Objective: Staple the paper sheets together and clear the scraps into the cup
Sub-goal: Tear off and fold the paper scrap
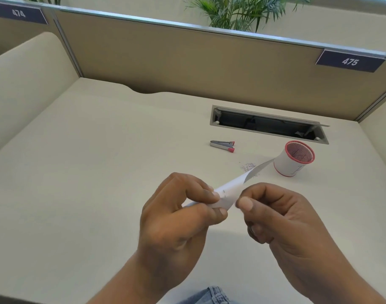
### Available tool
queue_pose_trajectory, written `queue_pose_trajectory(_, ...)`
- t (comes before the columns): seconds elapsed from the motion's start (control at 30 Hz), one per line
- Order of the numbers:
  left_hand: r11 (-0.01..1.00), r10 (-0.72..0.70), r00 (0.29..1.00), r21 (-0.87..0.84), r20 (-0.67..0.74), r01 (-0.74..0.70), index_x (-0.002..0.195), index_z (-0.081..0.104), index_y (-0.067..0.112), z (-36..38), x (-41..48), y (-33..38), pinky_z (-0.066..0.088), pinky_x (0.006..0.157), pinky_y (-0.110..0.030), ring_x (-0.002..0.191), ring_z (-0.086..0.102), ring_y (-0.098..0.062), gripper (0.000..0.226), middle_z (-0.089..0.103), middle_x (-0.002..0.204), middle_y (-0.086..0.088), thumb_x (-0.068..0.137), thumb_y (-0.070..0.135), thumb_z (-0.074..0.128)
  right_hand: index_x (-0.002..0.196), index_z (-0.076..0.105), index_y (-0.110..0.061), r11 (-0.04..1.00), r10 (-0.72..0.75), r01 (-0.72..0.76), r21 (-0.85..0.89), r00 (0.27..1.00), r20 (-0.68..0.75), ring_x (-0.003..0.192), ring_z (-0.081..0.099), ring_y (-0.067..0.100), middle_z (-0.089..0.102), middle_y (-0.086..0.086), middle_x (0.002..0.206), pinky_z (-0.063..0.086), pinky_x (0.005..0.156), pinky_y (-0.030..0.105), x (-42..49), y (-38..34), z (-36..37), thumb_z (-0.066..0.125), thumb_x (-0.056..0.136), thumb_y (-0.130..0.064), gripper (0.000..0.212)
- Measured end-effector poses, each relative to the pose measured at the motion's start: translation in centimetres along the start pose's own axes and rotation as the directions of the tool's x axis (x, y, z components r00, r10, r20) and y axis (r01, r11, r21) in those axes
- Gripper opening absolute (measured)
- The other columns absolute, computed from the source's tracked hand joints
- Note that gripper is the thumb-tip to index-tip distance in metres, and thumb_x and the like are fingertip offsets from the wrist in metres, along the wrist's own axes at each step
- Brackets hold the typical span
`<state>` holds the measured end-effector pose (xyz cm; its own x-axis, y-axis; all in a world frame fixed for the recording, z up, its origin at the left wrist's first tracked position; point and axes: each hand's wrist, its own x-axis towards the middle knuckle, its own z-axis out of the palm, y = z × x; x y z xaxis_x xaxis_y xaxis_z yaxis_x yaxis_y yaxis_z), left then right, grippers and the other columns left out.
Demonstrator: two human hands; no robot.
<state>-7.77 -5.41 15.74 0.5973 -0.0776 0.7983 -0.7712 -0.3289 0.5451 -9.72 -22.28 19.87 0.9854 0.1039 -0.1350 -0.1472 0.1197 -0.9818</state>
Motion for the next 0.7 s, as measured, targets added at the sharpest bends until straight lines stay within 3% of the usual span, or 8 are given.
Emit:
queue_pose_trajectory(0.13,0.965,-0.235,0.972,-0.12,-0.021,0.231,0.073,0.07,0.02,-1.0,1.0,-0.2,0.052,0.066,-0.026,0.079,0.066,-0.011,0.021,0.059,0.084,0.008,0.076,0.0,0.075,0.07,0.063,-0.019,0.985,-0.174,0.17,-0.039,0.968,-0.181,0.059,0.048,0.014,0.056,0.006,0.067,0.042,0.055,0.016,1.2,1.6,-2.1,0.084,0.047,-0.058,0.05)
queue_pose_trajectory(0.23,0.83,-0.494,0.869,-0.313,-0.028,0.462,0.061,0.073,0.025,-1.7,2.4,-1.1,0.051,0.068,-0.024,0.073,0.065,-0.01,0.034,0.063,0.078,0.014,0.067,-0.009,0.074,0.113,0.053,-0.031,0.959,-0.231,0.13,-0.253,0.875,-0.425,0.102,0.058,0.009,0.059,-0.004,0.12,0.047,0.084,0.024,2.7,4.8,-4.9,0.072,0.057,-0.053,0.063)
queue_pose_trajectory(0.33,0.607,-0.633,0.771,-0.576,0.066,0.548,0.053,0.07,0.026,-2.5,4.5,-2.9,0.051,0.065,-0.025,0.068,0.061,-0.01,0.038,0.063,0.072,0.011,0.064,-0.009,0.079,0.138,0.04,-0.033,0.968,-0.09,0.019,-0.251,0.957,-0.275,0.129,0.049,0.008,0.047,-0.015,0.145,0.044,0.099,0.037,3.9,7.9,-6.5,0.07,0.066,-0.051,0.08)
queue_pose_trajectory(0.4,0.423,-0.674,0.718,-0.706,0.173,0.568,0.054,0.069,0.021,-2.9,6.1,-4.2,0.054,0.061,-0.026,0.065,0.062,-0.013,0.027,0.063,0.07,0.006,0.062,-0.001,0.083,0.13,0.058,-0.025,0.994,0.051,-0.053,-0.096,0.998,-0.03,0.124,0.058,0.021,0.061,0.001,0.135,0.051,0.094,0.034,4.1,9.4,-6.1,0.066,0.08,-0.028,0.051)
queue_pose_trajectory(0.47,0.312,-0.724,0.658,-0.751,0.209,0.582,0.061,0.07,0.019,-3.4,7.3,-6.4,0.058,0.058,-0.029,0.066,0.068,-0.017,0.015,0.067,0.069,0.002,0.07,0.007,0.073,0.118,0.07,-0.016,0.989,0.143,-0.139,-0.041,0.985,0.097,0.115,0.065,0.029,0.07,0.011,0.122,0.055,0.088,0.031,4.3,10.6,-5.1,0.062,0.082,-0.015,0.037)
queue_pose_trajectory(0.53,0.299,-0.791,0.586,-0.726,0.175,0.62,0.079,0.069,0.018,-3.9,7.9,-9.4,0.062,0.06,-0.034,0.072,0.073,-0.021,0.012,0.072,0.078,-0.001,0.075,0.008,0.068,0.109,0.075,-0.013,0.984,0.178,-0.177,-0.014,0.983,0.054,0.104,0.07,0.029,0.074,0.013,0.111,0.057,0.079,0.028,4.8,11.9,-4.2,0.07,0.078,-0.02,0.033)
queue_pose_trajectory(0.6,0.31,-0.847,0.513,-0.657,0.137,0.687,0.102,0.063,0.018,-4.3,7.7,-12.8,0.062,0.065,-0.034,0.082,0.073,-0.023,0.027,0.072,0.09,-0.004,0.077,0.011,0.07,0.109,0.073,-0.006,0.984,0.179,-0.18,-0.01,0.983,-0.04,0.095,0.073,0.026,0.077,0.012,0.103,0.057,0.072,0.025,5.9,12.9,-3.5,0.08,0.065,-0.029,0.05)
queue_pose_trajectory(0.7,0.263,-0.921,0.35,-0.387,0.173,0.884,0.117,0.058,0.019,-4.4,5.2,-16.6,0.056,0.076,-0.033,0.094,0.07,-0.023,0.036,0.071,0.111,-0.009,0.085,0.02,0.075,0.109,0.069,-0.003,0.982,0.191,-0.188,0.031,0.969,-0.158,0.089,0.075,0.021,0.078,0.009,0.097,0.057,0.067,0.021,8.1,14.1,-2.8,0.089,0.061,-0.032,0.06)
